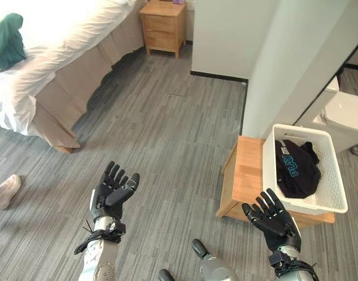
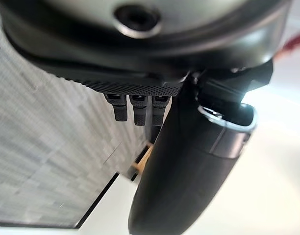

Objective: Pick up bed clothes into laundry basket.

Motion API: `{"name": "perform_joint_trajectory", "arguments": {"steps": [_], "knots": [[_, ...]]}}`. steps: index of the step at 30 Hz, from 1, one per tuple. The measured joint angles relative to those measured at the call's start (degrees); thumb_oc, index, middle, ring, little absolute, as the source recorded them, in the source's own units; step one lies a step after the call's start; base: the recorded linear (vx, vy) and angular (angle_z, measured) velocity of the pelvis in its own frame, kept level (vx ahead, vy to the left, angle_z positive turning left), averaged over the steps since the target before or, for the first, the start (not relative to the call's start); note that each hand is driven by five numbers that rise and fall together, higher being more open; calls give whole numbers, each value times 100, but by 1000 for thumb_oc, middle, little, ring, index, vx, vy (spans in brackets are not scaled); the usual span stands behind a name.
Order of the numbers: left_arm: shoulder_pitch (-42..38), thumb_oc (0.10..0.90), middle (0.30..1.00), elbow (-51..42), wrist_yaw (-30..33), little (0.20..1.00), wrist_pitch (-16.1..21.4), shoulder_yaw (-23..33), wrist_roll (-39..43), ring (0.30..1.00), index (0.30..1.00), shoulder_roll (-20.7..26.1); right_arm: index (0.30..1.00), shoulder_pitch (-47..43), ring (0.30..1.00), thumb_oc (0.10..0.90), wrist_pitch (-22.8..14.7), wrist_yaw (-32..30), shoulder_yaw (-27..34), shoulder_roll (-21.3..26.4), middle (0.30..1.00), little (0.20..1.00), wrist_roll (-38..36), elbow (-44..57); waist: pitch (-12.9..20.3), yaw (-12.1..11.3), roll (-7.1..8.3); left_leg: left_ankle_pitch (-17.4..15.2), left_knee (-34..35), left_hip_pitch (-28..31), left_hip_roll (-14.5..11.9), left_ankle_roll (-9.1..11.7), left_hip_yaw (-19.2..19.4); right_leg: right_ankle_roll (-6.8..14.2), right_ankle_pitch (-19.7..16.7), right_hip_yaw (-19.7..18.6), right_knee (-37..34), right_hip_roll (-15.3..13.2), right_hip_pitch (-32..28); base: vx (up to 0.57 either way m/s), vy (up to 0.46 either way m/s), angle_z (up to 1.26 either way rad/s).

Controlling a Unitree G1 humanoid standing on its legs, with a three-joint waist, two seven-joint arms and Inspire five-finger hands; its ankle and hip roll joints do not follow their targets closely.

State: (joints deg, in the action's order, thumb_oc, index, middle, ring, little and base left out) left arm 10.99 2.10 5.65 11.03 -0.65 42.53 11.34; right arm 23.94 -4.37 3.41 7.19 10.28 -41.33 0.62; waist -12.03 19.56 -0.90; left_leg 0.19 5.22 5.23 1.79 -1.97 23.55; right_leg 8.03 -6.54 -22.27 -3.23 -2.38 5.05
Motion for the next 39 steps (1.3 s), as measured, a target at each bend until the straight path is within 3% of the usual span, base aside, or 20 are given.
{"name": "perform_joint_trajectory", "arguments": {"steps": [6, 13, 18, 24, 28, 39], "knots": [[-128, 800, 900, -13, -102, 900, 1, -179, 3, 900, 900, -92, 900, -103, 900, 800, 0, -12, -11, -3, 900, 900, -13, -1, -98, -5, -32, -19, 1, 26, -10, -1, 100, -12, -24, -76, -13, 5, -14, 6, 35, -10], [-21, 800, 900, -5, -104, 900, 7, -117, 5, 900, 900, -155, 900, -360, 900, 800, -1, -11, -249, 197, 900, 900, -9, -1, -132, -365, -42, -5, -1, 41, -55, 30, -291, -65, -28, 316, -186, -52, -241, 34, -50, 28], [303, 800, 900, -35, -17, 900, 13, 190, 6, 900, 900, -285, 900, -758, 900, 800, 0, 2, -480, 301, 900, 900, 16, 13, -133, -1003, -52, 84, -13, 77, -133, 90, -854, -231, 36, 865, -191, -31, -544, 22, -79, 55], [704, 800, 900, -40, 46, 900, 12, 413, 13, 900, 900, -307, 900, -907, 900, 800, 13, 29, -766, 309, 900, 900, 77, 15, -112, -1458, -11, 107, -15, 115, -147, 106, -1283, -328, 154, 1292, -192, -60, -770, 22, -77, 41], [735, 800, 900, -48, 45, 900, 12, 418, 12, 900, 900, -304, 900, -855, 900, 800, 141, 32, -802, 309, 900, 900, 137, 13, -71, -1583, 58, 115, -15, 125, -136, 115, -1500, -362, 230, 1507, -192, -89, -867, 18, -56, 30], [646, 800, 900, -110, 0, 900, 3, 305, 5, 900, 900, -302, 900, -655, 900, 800, 164, 24, -770, 300, 900, 900, 227, 12, 164, -1551, 155, 136, -15, 154, -139, 131, -1766, -361, 314, 1756, -193, -98, -1019, 14, -47, 12]]}}
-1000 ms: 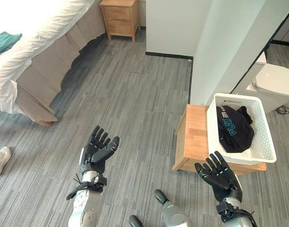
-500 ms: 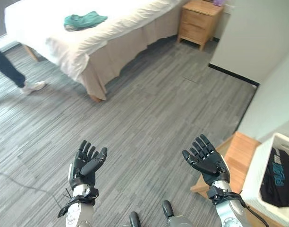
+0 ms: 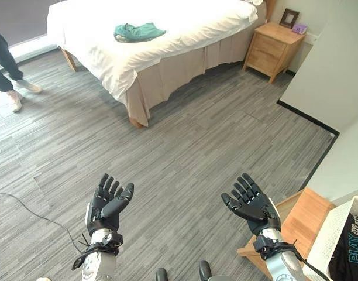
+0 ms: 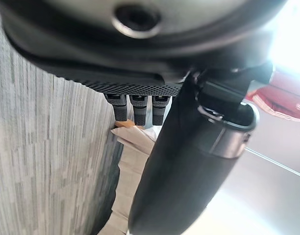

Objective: Pick up bed clothes into laundry basket.

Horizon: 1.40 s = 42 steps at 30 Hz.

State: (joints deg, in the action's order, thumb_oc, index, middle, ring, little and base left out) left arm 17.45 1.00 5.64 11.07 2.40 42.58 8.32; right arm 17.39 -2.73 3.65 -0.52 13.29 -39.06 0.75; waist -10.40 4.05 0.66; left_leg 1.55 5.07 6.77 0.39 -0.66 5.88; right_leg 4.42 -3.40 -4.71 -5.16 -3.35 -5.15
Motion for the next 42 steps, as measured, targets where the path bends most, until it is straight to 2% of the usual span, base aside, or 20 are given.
{"name": "perform_joint_trajectory", "arguments": {"steps": [13, 35, 42], "knots": [[58, 800, 900, -1, -36, 900, -19, -17, 0, 900, 900, 0, 900, 286, 900, 800, 0, -6, 149, -51, 900, 900, 34, 1, 173, -20, -46, 75, 1, -93, 2, 16, -273, -38, 26, 263, 0, -2, -19, -11, -17, 11], [60, 800, 900, -1, -41, 900, -21, -17, 1, 900, 900, 0, 900, 288, 900, 800, 0, -7, 147, -55, 900, 900, 33, 1, 190, -37, -62, 86, 1, -100, 4, 18, -316, -42, 29, 293, 0, -3, -31, 0, 0, 0], [60, 800, 900, -1, -42, 900, -20, -17, 1, 900, 900, 0, 900, 283, 900, 800, 0, -9, 147, -54, 900, 900, 44, 1, 230, -46, -128, 86, 1, -106, 4, 19, -328, -46, 32, 303, -1, -3, -31, 0, 0, 0]]}}
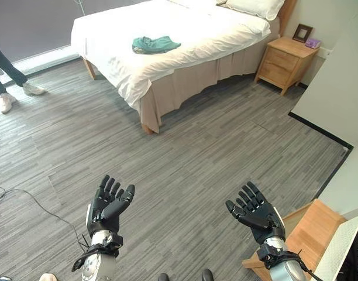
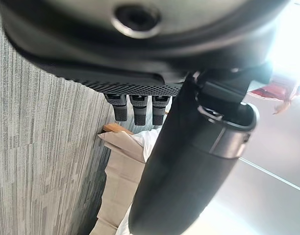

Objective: Pick up bed clothes into laundry basket.

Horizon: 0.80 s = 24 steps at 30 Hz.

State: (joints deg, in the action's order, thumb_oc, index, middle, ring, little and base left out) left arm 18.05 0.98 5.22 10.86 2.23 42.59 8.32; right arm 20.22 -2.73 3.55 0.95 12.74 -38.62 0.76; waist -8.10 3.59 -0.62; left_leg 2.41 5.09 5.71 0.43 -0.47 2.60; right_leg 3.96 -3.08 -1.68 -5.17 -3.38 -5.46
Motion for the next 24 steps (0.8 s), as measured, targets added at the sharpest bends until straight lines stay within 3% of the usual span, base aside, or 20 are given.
{"name": "perform_joint_trajectory", "arguments": {"steps": [14, 16, 21, 24], "knots": [[0, 800, 900, -1, -85, 900, 0, -164, 2, 900, 900, 0, 900, 3, 900, 800, 0, -2, 1, 1, 900, 900, 118, 1, 10, 7, -13, 0, 1, -12, 0, 1, -6, 2, 6, 1, 0, 1, 9, 1, 3, 0], [-8, 800, 900, 13, -13, 900, -1, -161, -55, 900, 900, 6, 900, -12, 900, 800, -30, -160, 30, -6, 900, 900, 259, -4, 25, 67, -6, -2, 7, -89, -13, 7, 76, 1, 8, 215, 1, -32, 31, 11, 67, 10], [-103, 800, 900, 88, 293, 900, -63, -167, -45, 900, 900, 184, 900, -207, 900, 800, -297, -905, 760, -37, 900, 900, 444, -36, 39, 200, -21, 57, 20, -316, 14, 30, -4, -2, -9, 394, 7, -73, 217, -26, 104, 19], [-125, 800, 900, 64, 291, 900, -116, -157, -55, 900, 900, 257, 900, -229, 900, 800, -336, -905, 843, 31, 900, 900, 481, -35, 35, 203, 22, 84, -1, -307, 15, 45, -21, -1, -7, 457, 5, -77, 199, 11, 67, 6]]}}
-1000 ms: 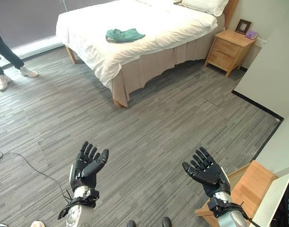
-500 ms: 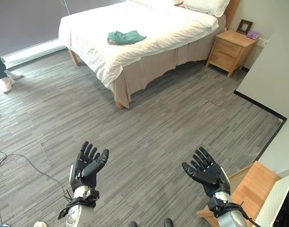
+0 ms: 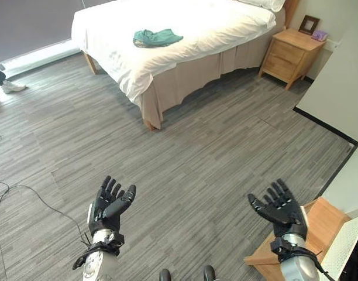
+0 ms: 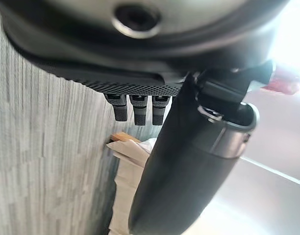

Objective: Pick up bed clothes into laundry basket.

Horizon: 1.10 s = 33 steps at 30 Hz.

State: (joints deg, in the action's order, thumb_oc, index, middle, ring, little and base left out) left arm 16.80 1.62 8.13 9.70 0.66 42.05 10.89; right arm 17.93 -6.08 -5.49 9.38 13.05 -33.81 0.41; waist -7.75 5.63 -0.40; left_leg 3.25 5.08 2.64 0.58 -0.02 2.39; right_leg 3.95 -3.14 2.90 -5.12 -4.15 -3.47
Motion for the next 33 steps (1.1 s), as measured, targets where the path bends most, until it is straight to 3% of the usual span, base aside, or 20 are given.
{"name": "perform_joint_trajectory", "arguments": {"steps": [5, 9, 16, 20, 21, 22, 23, 26, 27, 28, 31, 33], "knots": [[-3, 800, 900, 0, -12, 900, -10, 6, -63, 900, 900, 9, 900, -268, 900, 800, 1, 16, -157, 291, 900, 900, 377, 4, -58, -41, 117, 1, -1, 30, 2, -1, 22, 9, -8, -11, 1, 0, -10, -20, 65, -2], [41, 800, 900, 32, -1, 900, -66, 4, -65, 900, 900, 26, 900, -467, 900, 800, -5, 21, -317, 187, 900, 900, 372, 1, -98, -106, 221, 1, -4, 27, -12, -3, 86, 14, -8, -70, 65, 13, 60, -60, 83, -9], [-41, 800, 900, 43, 78, 900, -64, 239, -141, 900, 900, 78, 900, -302, 900, 800, -4, 152, -563, 138, 900, 900, 323, -31, -305, -136, 314, -1, -3, 27, -48, -7, 301, 28, 11, -197, 219, 38, 215, -15, 82, -15], [-212, 800, 900, 51, 177, 900, -63, 387, -170, 900, 900, 103, 900, -299, 900, 800, -4, 132, -434, 138, 900, 900, 221, -229, -501, -128, 274, -83, -35, -24, -15, -75, 325, 57, 50, -217, 368, 17, 329, 34, 174, -2], [-280, 800, 900, 64, 186, 900, -60, 387, -170, 900, 900, 102, 900, -329, 900, 800, -4, 118, -408, 157, 900, 900, 182, -239, -568, -131, 220, -65, -90, -75, -36, -109, 325, 104, 114, -207, 576, 16, 442, 70, 232, -9], [-438, 800, 900, 107, 225, 900, -57, 385, -175, 900, 900, 99, 900, -379, 900, 800, -4, 115, -346, 181, 900, 900, 173, -232, -757, -123, 123, -202, -196, -112, 40, -258, 366, 153, 236, -173, 1227, -21, 767, 91, 231, -8], [-560, 800, 900, 197, 246, 900, -58, 368, -176, 900, 900, 80, 900, -524, 900, 800, -2, 110, -310, 227, 900, 900, 173, -227, -916, -111, -8, -157, -268, -99, -42, -274, 359, 192, 309, -129, 1803, -27, 1012, 90, 197, -9], [-670, 800, 900, 267, 272, 900, -60, 343, -185, 900, 900, 91, 900, -670, 900, 800, -6, 68, -316, 228, 900, 900, 186, -209, -1215, 34, -54, -409, -523, -54, 55, -479, 445, 265, 313, -9, 3502, -240, 1700, 139, 49, 0], [-713, 800, 900, 258, 263, 900, -56, 226, -241, 900, 900, 131, 900, -595, 900, 800, -4, 23, -321, 228, 900, 900, 188, -206, -1238, 98, -48, -485, -627, 0, 109, -560, 371, 267, 434, -59, 4190, -317, 2222, 385, -35, 12], [-718, 800, 900, 247, 254, 900, -43, 174, -265, 900, 900, 214, 900, -607, 900, 800, -6, 26, -342, 223, 900, 900, 185, -195, -1272, 148, -47, -513, -737, -131, 95, -545, 323, 297, 570, -188, 4125, -162, 2523, 522, -89, 22], [-916, 800, 900, 268, 198, 900, -48, 145, -261, 900, 900, 281, 900, -513, 900, 800, -9, 29, -352, 205, 900, 900, 124, -150, -1320, 345, -24, -527, -845, -400, 96, -524, 61, 415, 650, -353, 2598, -14, 2646, 322, -55, 48], [-1168, 800, 900, 519, 84, 900, -43, 81, -203, 900, 900, 280, 900, -288, 900, 800, -10, 36, -380, 128, 900, 900, 85, -160, -1358, 501, 23, -633, -892, -404, 169, -461, -253, 462, 516, -345, 911, -53, 2503, 700, -119, 72]]}}
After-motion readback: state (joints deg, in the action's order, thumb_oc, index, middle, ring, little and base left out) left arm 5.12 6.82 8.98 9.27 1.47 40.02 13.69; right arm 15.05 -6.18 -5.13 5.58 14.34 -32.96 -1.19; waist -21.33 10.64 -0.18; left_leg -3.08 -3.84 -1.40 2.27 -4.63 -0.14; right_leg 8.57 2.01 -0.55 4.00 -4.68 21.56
